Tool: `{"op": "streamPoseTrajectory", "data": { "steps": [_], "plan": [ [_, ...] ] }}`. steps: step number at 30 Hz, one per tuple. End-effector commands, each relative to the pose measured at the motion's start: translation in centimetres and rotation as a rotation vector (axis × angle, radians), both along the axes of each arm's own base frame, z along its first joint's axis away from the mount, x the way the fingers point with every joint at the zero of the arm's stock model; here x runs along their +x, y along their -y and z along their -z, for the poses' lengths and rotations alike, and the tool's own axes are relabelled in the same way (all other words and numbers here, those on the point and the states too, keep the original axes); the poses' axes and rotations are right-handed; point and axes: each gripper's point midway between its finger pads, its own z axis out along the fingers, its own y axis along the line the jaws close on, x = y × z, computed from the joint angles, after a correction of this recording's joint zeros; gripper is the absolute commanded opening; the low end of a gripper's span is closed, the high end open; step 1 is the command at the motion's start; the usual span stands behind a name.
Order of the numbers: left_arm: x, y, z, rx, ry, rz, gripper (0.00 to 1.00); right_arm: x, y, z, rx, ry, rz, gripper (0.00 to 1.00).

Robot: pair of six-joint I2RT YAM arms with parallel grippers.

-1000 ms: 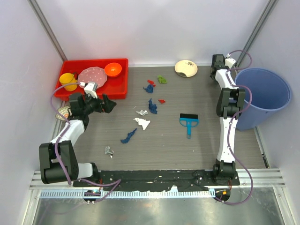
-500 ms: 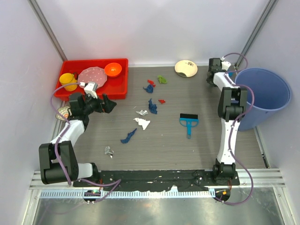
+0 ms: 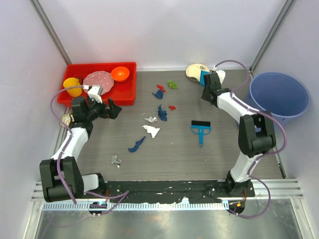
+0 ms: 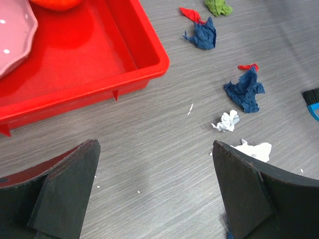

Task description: Sweep away the paper scraps from the table

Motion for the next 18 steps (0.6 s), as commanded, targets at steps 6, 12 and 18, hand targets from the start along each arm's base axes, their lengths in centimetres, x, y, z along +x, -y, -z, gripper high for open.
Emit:
{"op": "streamPoseTrajectory", "data": {
  "steps": [6, 12, 18],
  "plan": [
    [0.6, -0.9, -3.0, 0.094, 0.042, -0.001, 1.0, -13.8, -9.3, -2.0, -0.063, -0.148, -0.43, 0.01],
    [0.9, -1.1, -2.8, 0.091, 0.0, -0.014, 1.0, -23.7, -10.1, -0.4, -0.098, -0.313, -0.498, 0.01],
    [1.0, -1.1, -3.4, 0.086, 0.013, -0.017, 1.0, -31.4, -13.2, 4.1, -0.085, -0.44, -0.662, 0.01]
  ]
}}
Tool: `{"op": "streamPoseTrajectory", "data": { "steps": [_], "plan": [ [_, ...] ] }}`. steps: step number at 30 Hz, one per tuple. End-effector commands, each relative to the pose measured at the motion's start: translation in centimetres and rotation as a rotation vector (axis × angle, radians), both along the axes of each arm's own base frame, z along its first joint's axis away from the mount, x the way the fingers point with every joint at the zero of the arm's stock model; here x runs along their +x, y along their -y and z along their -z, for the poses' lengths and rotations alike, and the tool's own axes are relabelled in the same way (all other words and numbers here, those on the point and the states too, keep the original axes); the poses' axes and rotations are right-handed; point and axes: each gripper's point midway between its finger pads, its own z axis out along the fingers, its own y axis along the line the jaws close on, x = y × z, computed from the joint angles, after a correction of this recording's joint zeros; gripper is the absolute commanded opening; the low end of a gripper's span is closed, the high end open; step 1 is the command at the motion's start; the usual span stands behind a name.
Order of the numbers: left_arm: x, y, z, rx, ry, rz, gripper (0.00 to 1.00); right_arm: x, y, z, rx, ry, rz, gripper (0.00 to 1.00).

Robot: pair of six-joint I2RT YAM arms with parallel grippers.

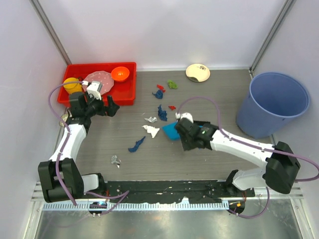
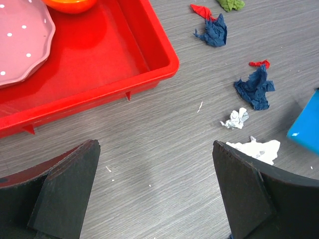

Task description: Sweep away the paper scraps from the table

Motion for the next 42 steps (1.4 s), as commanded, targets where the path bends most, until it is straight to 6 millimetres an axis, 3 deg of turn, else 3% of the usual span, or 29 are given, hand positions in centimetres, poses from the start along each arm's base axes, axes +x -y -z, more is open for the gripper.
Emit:
{"op": "streamPoseTrajectory", "data": {
  "steps": [1, 10, 12, 13, 14, 17, 19, 24, 27, 28, 31, 33, 42],
  "plan": [
    [0.6, 0.0, -1.7, 0.008, 0.032, 0.001, 1.0, -5.0, 0.1, 3.3, -0.06, -0.117, -0.033, 0.01],
    [0.2, 0.1, -2.5, 0.006, 0.04, 0.011, 1.0, -6.7, 1.3, 8.0, -0.211, -0.182, -0.076, 0.01],
    [0.3, 0.2, -2.7, 0.004, 0.043, 0.013, 1.0, -7.1, 0.9, 8.0, -0.205, -0.207, -0.1, 0.11],
    [0.3, 0.2, -2.6, 0.003, 0.038, 0.013, 1.0, -7.2, 0.8, 7.9, -0.202, -0.212, -0.107, 0.21],
    [0.3, 0.2, -2.7, 0.002, 0.039, 0.013, 1.0, -7.4, 0.8, 7.7, -0.194, -0.22, -0.114, 0.41],
    [0.4, 0.2, -2.6, 0.004, 0.039, 0.015, 1.0, -7.0, 0.2, 6.2, -0.16, -0.189, -0.128, 0.57],
    [0.4, 0.2, -2.4, 0.004, 0.036, 0.019, 1.0, -6.2, -0.5, 4.6, -0.129, -0.145, -0.154, 0.62],
    [0.3, 0.3, -2.2, 0.007, 0.032, 0.023, 1.0, -2.7, -1.1, -1.7, -0.044, 0.068, -0.083, 0.79],
    [0.3, 0.2, -2.5, 0.003, 0.038, 0.022, 1.0, 0.5, 2.1, -3.0, -0.014, 0.127, 0.114, 0.78],
    [0.2, 0.3, -2.6, 0.002, 0.041, 0.026, 1.0, 2.2, 4.6, -2.6, -0.004, 0.111, 0.233, 0.77],
    [0.1, 0.5, -2.5, -0.005, 0.037, 0.035, 1.0, 4.0, 8.4, -0.7, 0.033, 0.078, 0.397, 0.71],
    [0.1, 0.6, -2.3, -0.009, 0.032, 0.039, 1.0, 4.7, 9.6, 0.3, 0.027, 0.084, 0.444, 0.71],
    [-0.1, 0.7, -2.3, -0.01, 0.033, 0.043, 1.0, 4.8, 10.0, 6.8, -0.089, -0.072, 0.432, 0.73]
  ]
}}
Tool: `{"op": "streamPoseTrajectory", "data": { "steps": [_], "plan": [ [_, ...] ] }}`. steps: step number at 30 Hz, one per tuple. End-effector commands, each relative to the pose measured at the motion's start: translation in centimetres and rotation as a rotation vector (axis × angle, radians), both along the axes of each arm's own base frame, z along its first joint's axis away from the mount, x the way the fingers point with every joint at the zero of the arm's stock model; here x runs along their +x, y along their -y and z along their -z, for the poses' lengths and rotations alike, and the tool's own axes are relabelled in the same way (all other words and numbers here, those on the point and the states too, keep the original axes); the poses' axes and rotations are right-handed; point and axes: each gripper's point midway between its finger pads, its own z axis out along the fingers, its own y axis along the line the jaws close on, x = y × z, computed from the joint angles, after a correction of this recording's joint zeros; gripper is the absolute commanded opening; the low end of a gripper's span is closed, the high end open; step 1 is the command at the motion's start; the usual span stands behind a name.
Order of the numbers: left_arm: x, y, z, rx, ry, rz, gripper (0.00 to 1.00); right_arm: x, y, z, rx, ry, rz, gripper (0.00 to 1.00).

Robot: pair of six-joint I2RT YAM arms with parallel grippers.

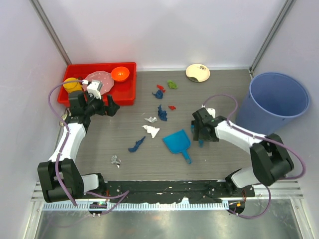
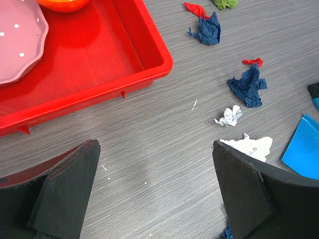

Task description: Sweep away the paper scraps from the table

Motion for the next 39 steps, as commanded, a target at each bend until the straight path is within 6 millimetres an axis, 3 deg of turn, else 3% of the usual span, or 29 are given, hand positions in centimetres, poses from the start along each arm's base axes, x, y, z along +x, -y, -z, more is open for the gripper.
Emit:
{"op": "streamPoseTrajectory", "data": {
  "steps": [1, 5, 8, 9, 12, 14, 18, 19, 25, 30, 31, 32, 34, 35, 37, 39],
  "plan": [
    [0.2, 0.3, -1.9, 0.0, 0.054, 0.023, 1.0, 0.6, -0.2, 2.0, -0.014, -0.028, 0.002, 0.7],
    [0.1, 0.4, -2.1, -0.003, 0.058, 0.028, 1.0, 0.2, -0.2, 3.2, -0.018, -0.057, 0.004, 0.61],
    [0.2, 0.5, -2.0, -0.005, 0.053, 0.029, 1.0, -0.3, -1.0, 3.9, 0.036, -0.074, -0.014, 0.45],
    [0.2, 0.4, -2.0, -0.004, 0.054, 0.028, 1.0, -0.5, -1.1, 4.0, 0.04, -0.082, -0.016, 0.32],
    [0.1, 0.5, -1.9, -0.006, 0.049, 0.031, 1.0, -0.6, -0.9, 3.8, 0.03, -0.081, -0.024, 0.07],
    [-0.1, 0.8, -2.0, -0.012, 0.04, 0.052, 1.0, -0.3, -0.4, 2.9, 0.007, -0.065, -0.017, 0.01],
    [-1.5, 3.0, -2.5, -0.025, 0.044, 0.206, 0.96, 0.8, -0.4, -1.0, 0.011, 0.009, -0.026, 0.01],
    [-1.8, 3.6, -2.6, -0.017, 0.049, 0.24, 0.96, 1.6, -1.1, -3.0, 0.044, 0.052, -0.038, 0.01],
    [-4.1, 8.8, -4.6, 0.167, 0.17, 0.497, 0.96, 1.8, -3.5, -9.5, 0.163, 0.101, -0.152, 0.01],
    [-5.5, 13.3, -7.5, 0.235, 0.296, 0.712, 0.96, -0.7, -10.0, -13.3, 0.488, 0.019, -0.353, 0.01],
    [-6.3, 13.4, -6.7, 0.276, 0.248, 0.734, 0.96, -0.6, -11.1, -14.5, 0.522, 0.023, -0.379, 0.01],
    [-6.7, 15.0, -8.5, 0.36, 0.333, 0.816, 0.96, -0.6, -11.9, -14.5, 0.531, 0.006, -0.394, 0.01],
    [-8.1, 16.6, -8.7, 0.483, 0.323, 0.892, 0.96, -1.0, -13.9, -15.8, 0.558, -0.004, -0.455, 0.01],
    [-8.3, 17.0, -8.7, 0.567, 0.377, 0.95, 0.99, -1.1, -14.8, -15.6, 0.58, -0.039, -0.476, 0.01],
    [-9.7, 17.4, -8.2, 0.669, 0.381, 1.04, 1.0, -1.8, -16.8, -17.0, 0.678, -0.067, -0.528, 0.01],
    [-10.3, 17.2, -8.0, 0.736, 0.426, 1.114, 1.0, -1.6, -17.4, -17.2, 0.698, -0.081, -0.538, 0.01]
  ]
}}
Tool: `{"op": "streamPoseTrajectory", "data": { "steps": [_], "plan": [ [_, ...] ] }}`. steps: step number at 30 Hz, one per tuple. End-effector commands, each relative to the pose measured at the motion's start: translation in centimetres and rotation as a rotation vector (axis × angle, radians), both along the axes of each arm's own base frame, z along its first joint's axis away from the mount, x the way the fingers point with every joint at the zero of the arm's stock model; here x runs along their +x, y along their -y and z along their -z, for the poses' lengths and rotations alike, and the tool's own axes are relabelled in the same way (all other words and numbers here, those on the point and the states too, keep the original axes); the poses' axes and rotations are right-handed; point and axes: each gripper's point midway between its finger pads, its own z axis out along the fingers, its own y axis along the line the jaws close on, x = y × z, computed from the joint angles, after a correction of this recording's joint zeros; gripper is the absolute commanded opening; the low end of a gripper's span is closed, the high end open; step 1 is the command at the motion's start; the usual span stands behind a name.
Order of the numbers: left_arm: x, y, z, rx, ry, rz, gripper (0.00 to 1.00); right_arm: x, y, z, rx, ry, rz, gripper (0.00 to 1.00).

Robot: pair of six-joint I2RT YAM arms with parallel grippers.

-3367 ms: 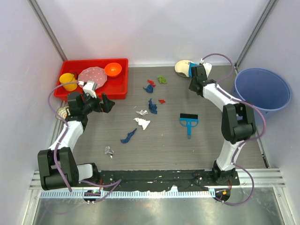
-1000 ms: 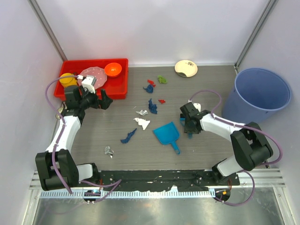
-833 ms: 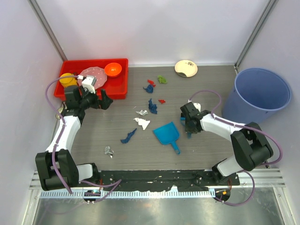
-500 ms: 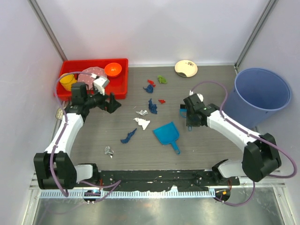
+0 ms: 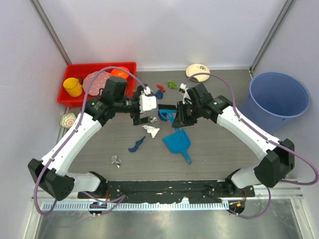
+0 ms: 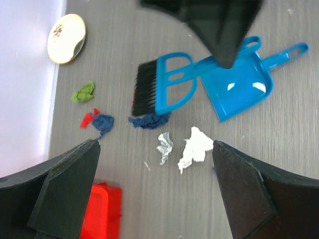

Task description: Sweep away the paper scraps from the table

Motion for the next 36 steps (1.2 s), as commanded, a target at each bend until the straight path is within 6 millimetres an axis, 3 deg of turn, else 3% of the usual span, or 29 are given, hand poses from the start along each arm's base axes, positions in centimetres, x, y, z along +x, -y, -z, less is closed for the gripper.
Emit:
{"op": "streamPoseTrajectory", "data": {
  "steps": [1, 7, 10, 15, 18, 21, 22, 24, 27, 28, 30, 33, 35, 36],
  "plan": [
    [-2.2, -2.2, 2.6, 0.277, 0.104, 0.157, 1.0, -1.3, -3.2, -3.2, 0.154, -0.059, -0.119, 0.01],
    [-3.2, -1.7, 4.0, 0.302, 0.134, 0.304, 1.0, -2.8, -5.5, -3.5, 0.208, -0.137, -0.204, 0.01],
    [-3.7, -0.9, 3.8, 0.287, 0.142, 0.348, 1.0, -2.8, -5.9, -3.4, 0.209, -0.153, -0.214, 0.01],
    [-2.7, -0.5, 3.6, 0.302, 0.18, 0.337, 1.0, -3.0, -6.7, -3.6, 0.222, -0.163, -0.228, 0.01],
    [-2.0, -0.5, 5.0, 0.334, 0.187, 0.337, 1.0, -3.3, -7.3, -4.2, 0.233, -0.16, -0.241, 0.01],
    [-1.1, -0.4, 5.9, 0.334, 0.188, 0.299, 0.87, -3.7, -7.7, -4.1, 0.23, -0.166, -0.256, 0.01],
    [-1.0, -0.1, 5.9, 0.321, 0.183, 0.296, 0.75, -3.8, -7.9, -4.0, 0.23, -0.172, -0.261, 0.01],
    [-1.0, 0.3, 6.0, 0.301, 0.172, 0.295, 0.62, -3.9, -8.0, -4.0, 0.229, -0.169, -0.266, 0.01],
    [-1.4, 0.6, 6.2, 0.287, 0.152, 0.305, 0.33, -3.8, -8.2, -3.9, 0.23, -0.169, -0.267, 0.01],
    [-1.4, 0.6, 6.2, 0.283, 0.148, 0.302, 0.14, -3.8, -8.2, -3.8, 0.229, -0.169, -0.268, 0.01],
    [-1.4, 0.6, 6.4, 0.27, 0.127, 0.277, 0.0, -3.7, -8.2, -4.0, 0.231, -0.161, -0.27, 0.01],
    [-1.5, 0.3, 6.7, 0.259, 0.103, 0.229, 0.0, -3.0, -7.7, -4.7, 0.21, -0.119, -0.25, 0.01],
    [-1.4, -0.2, 6.8, 0.233, 0.05, 0.128, 0.0, -1.1, -5.6, -4.6, 0.1, -0.046, -0.167, 0.01],
    [-0.2, -0.7, 7.2, 0.235, 0.055, 0.042, 0.0, 0.2, -5.0, -6.8, 0.072, 0.038, -0.132, 0.08]
  ]
}}
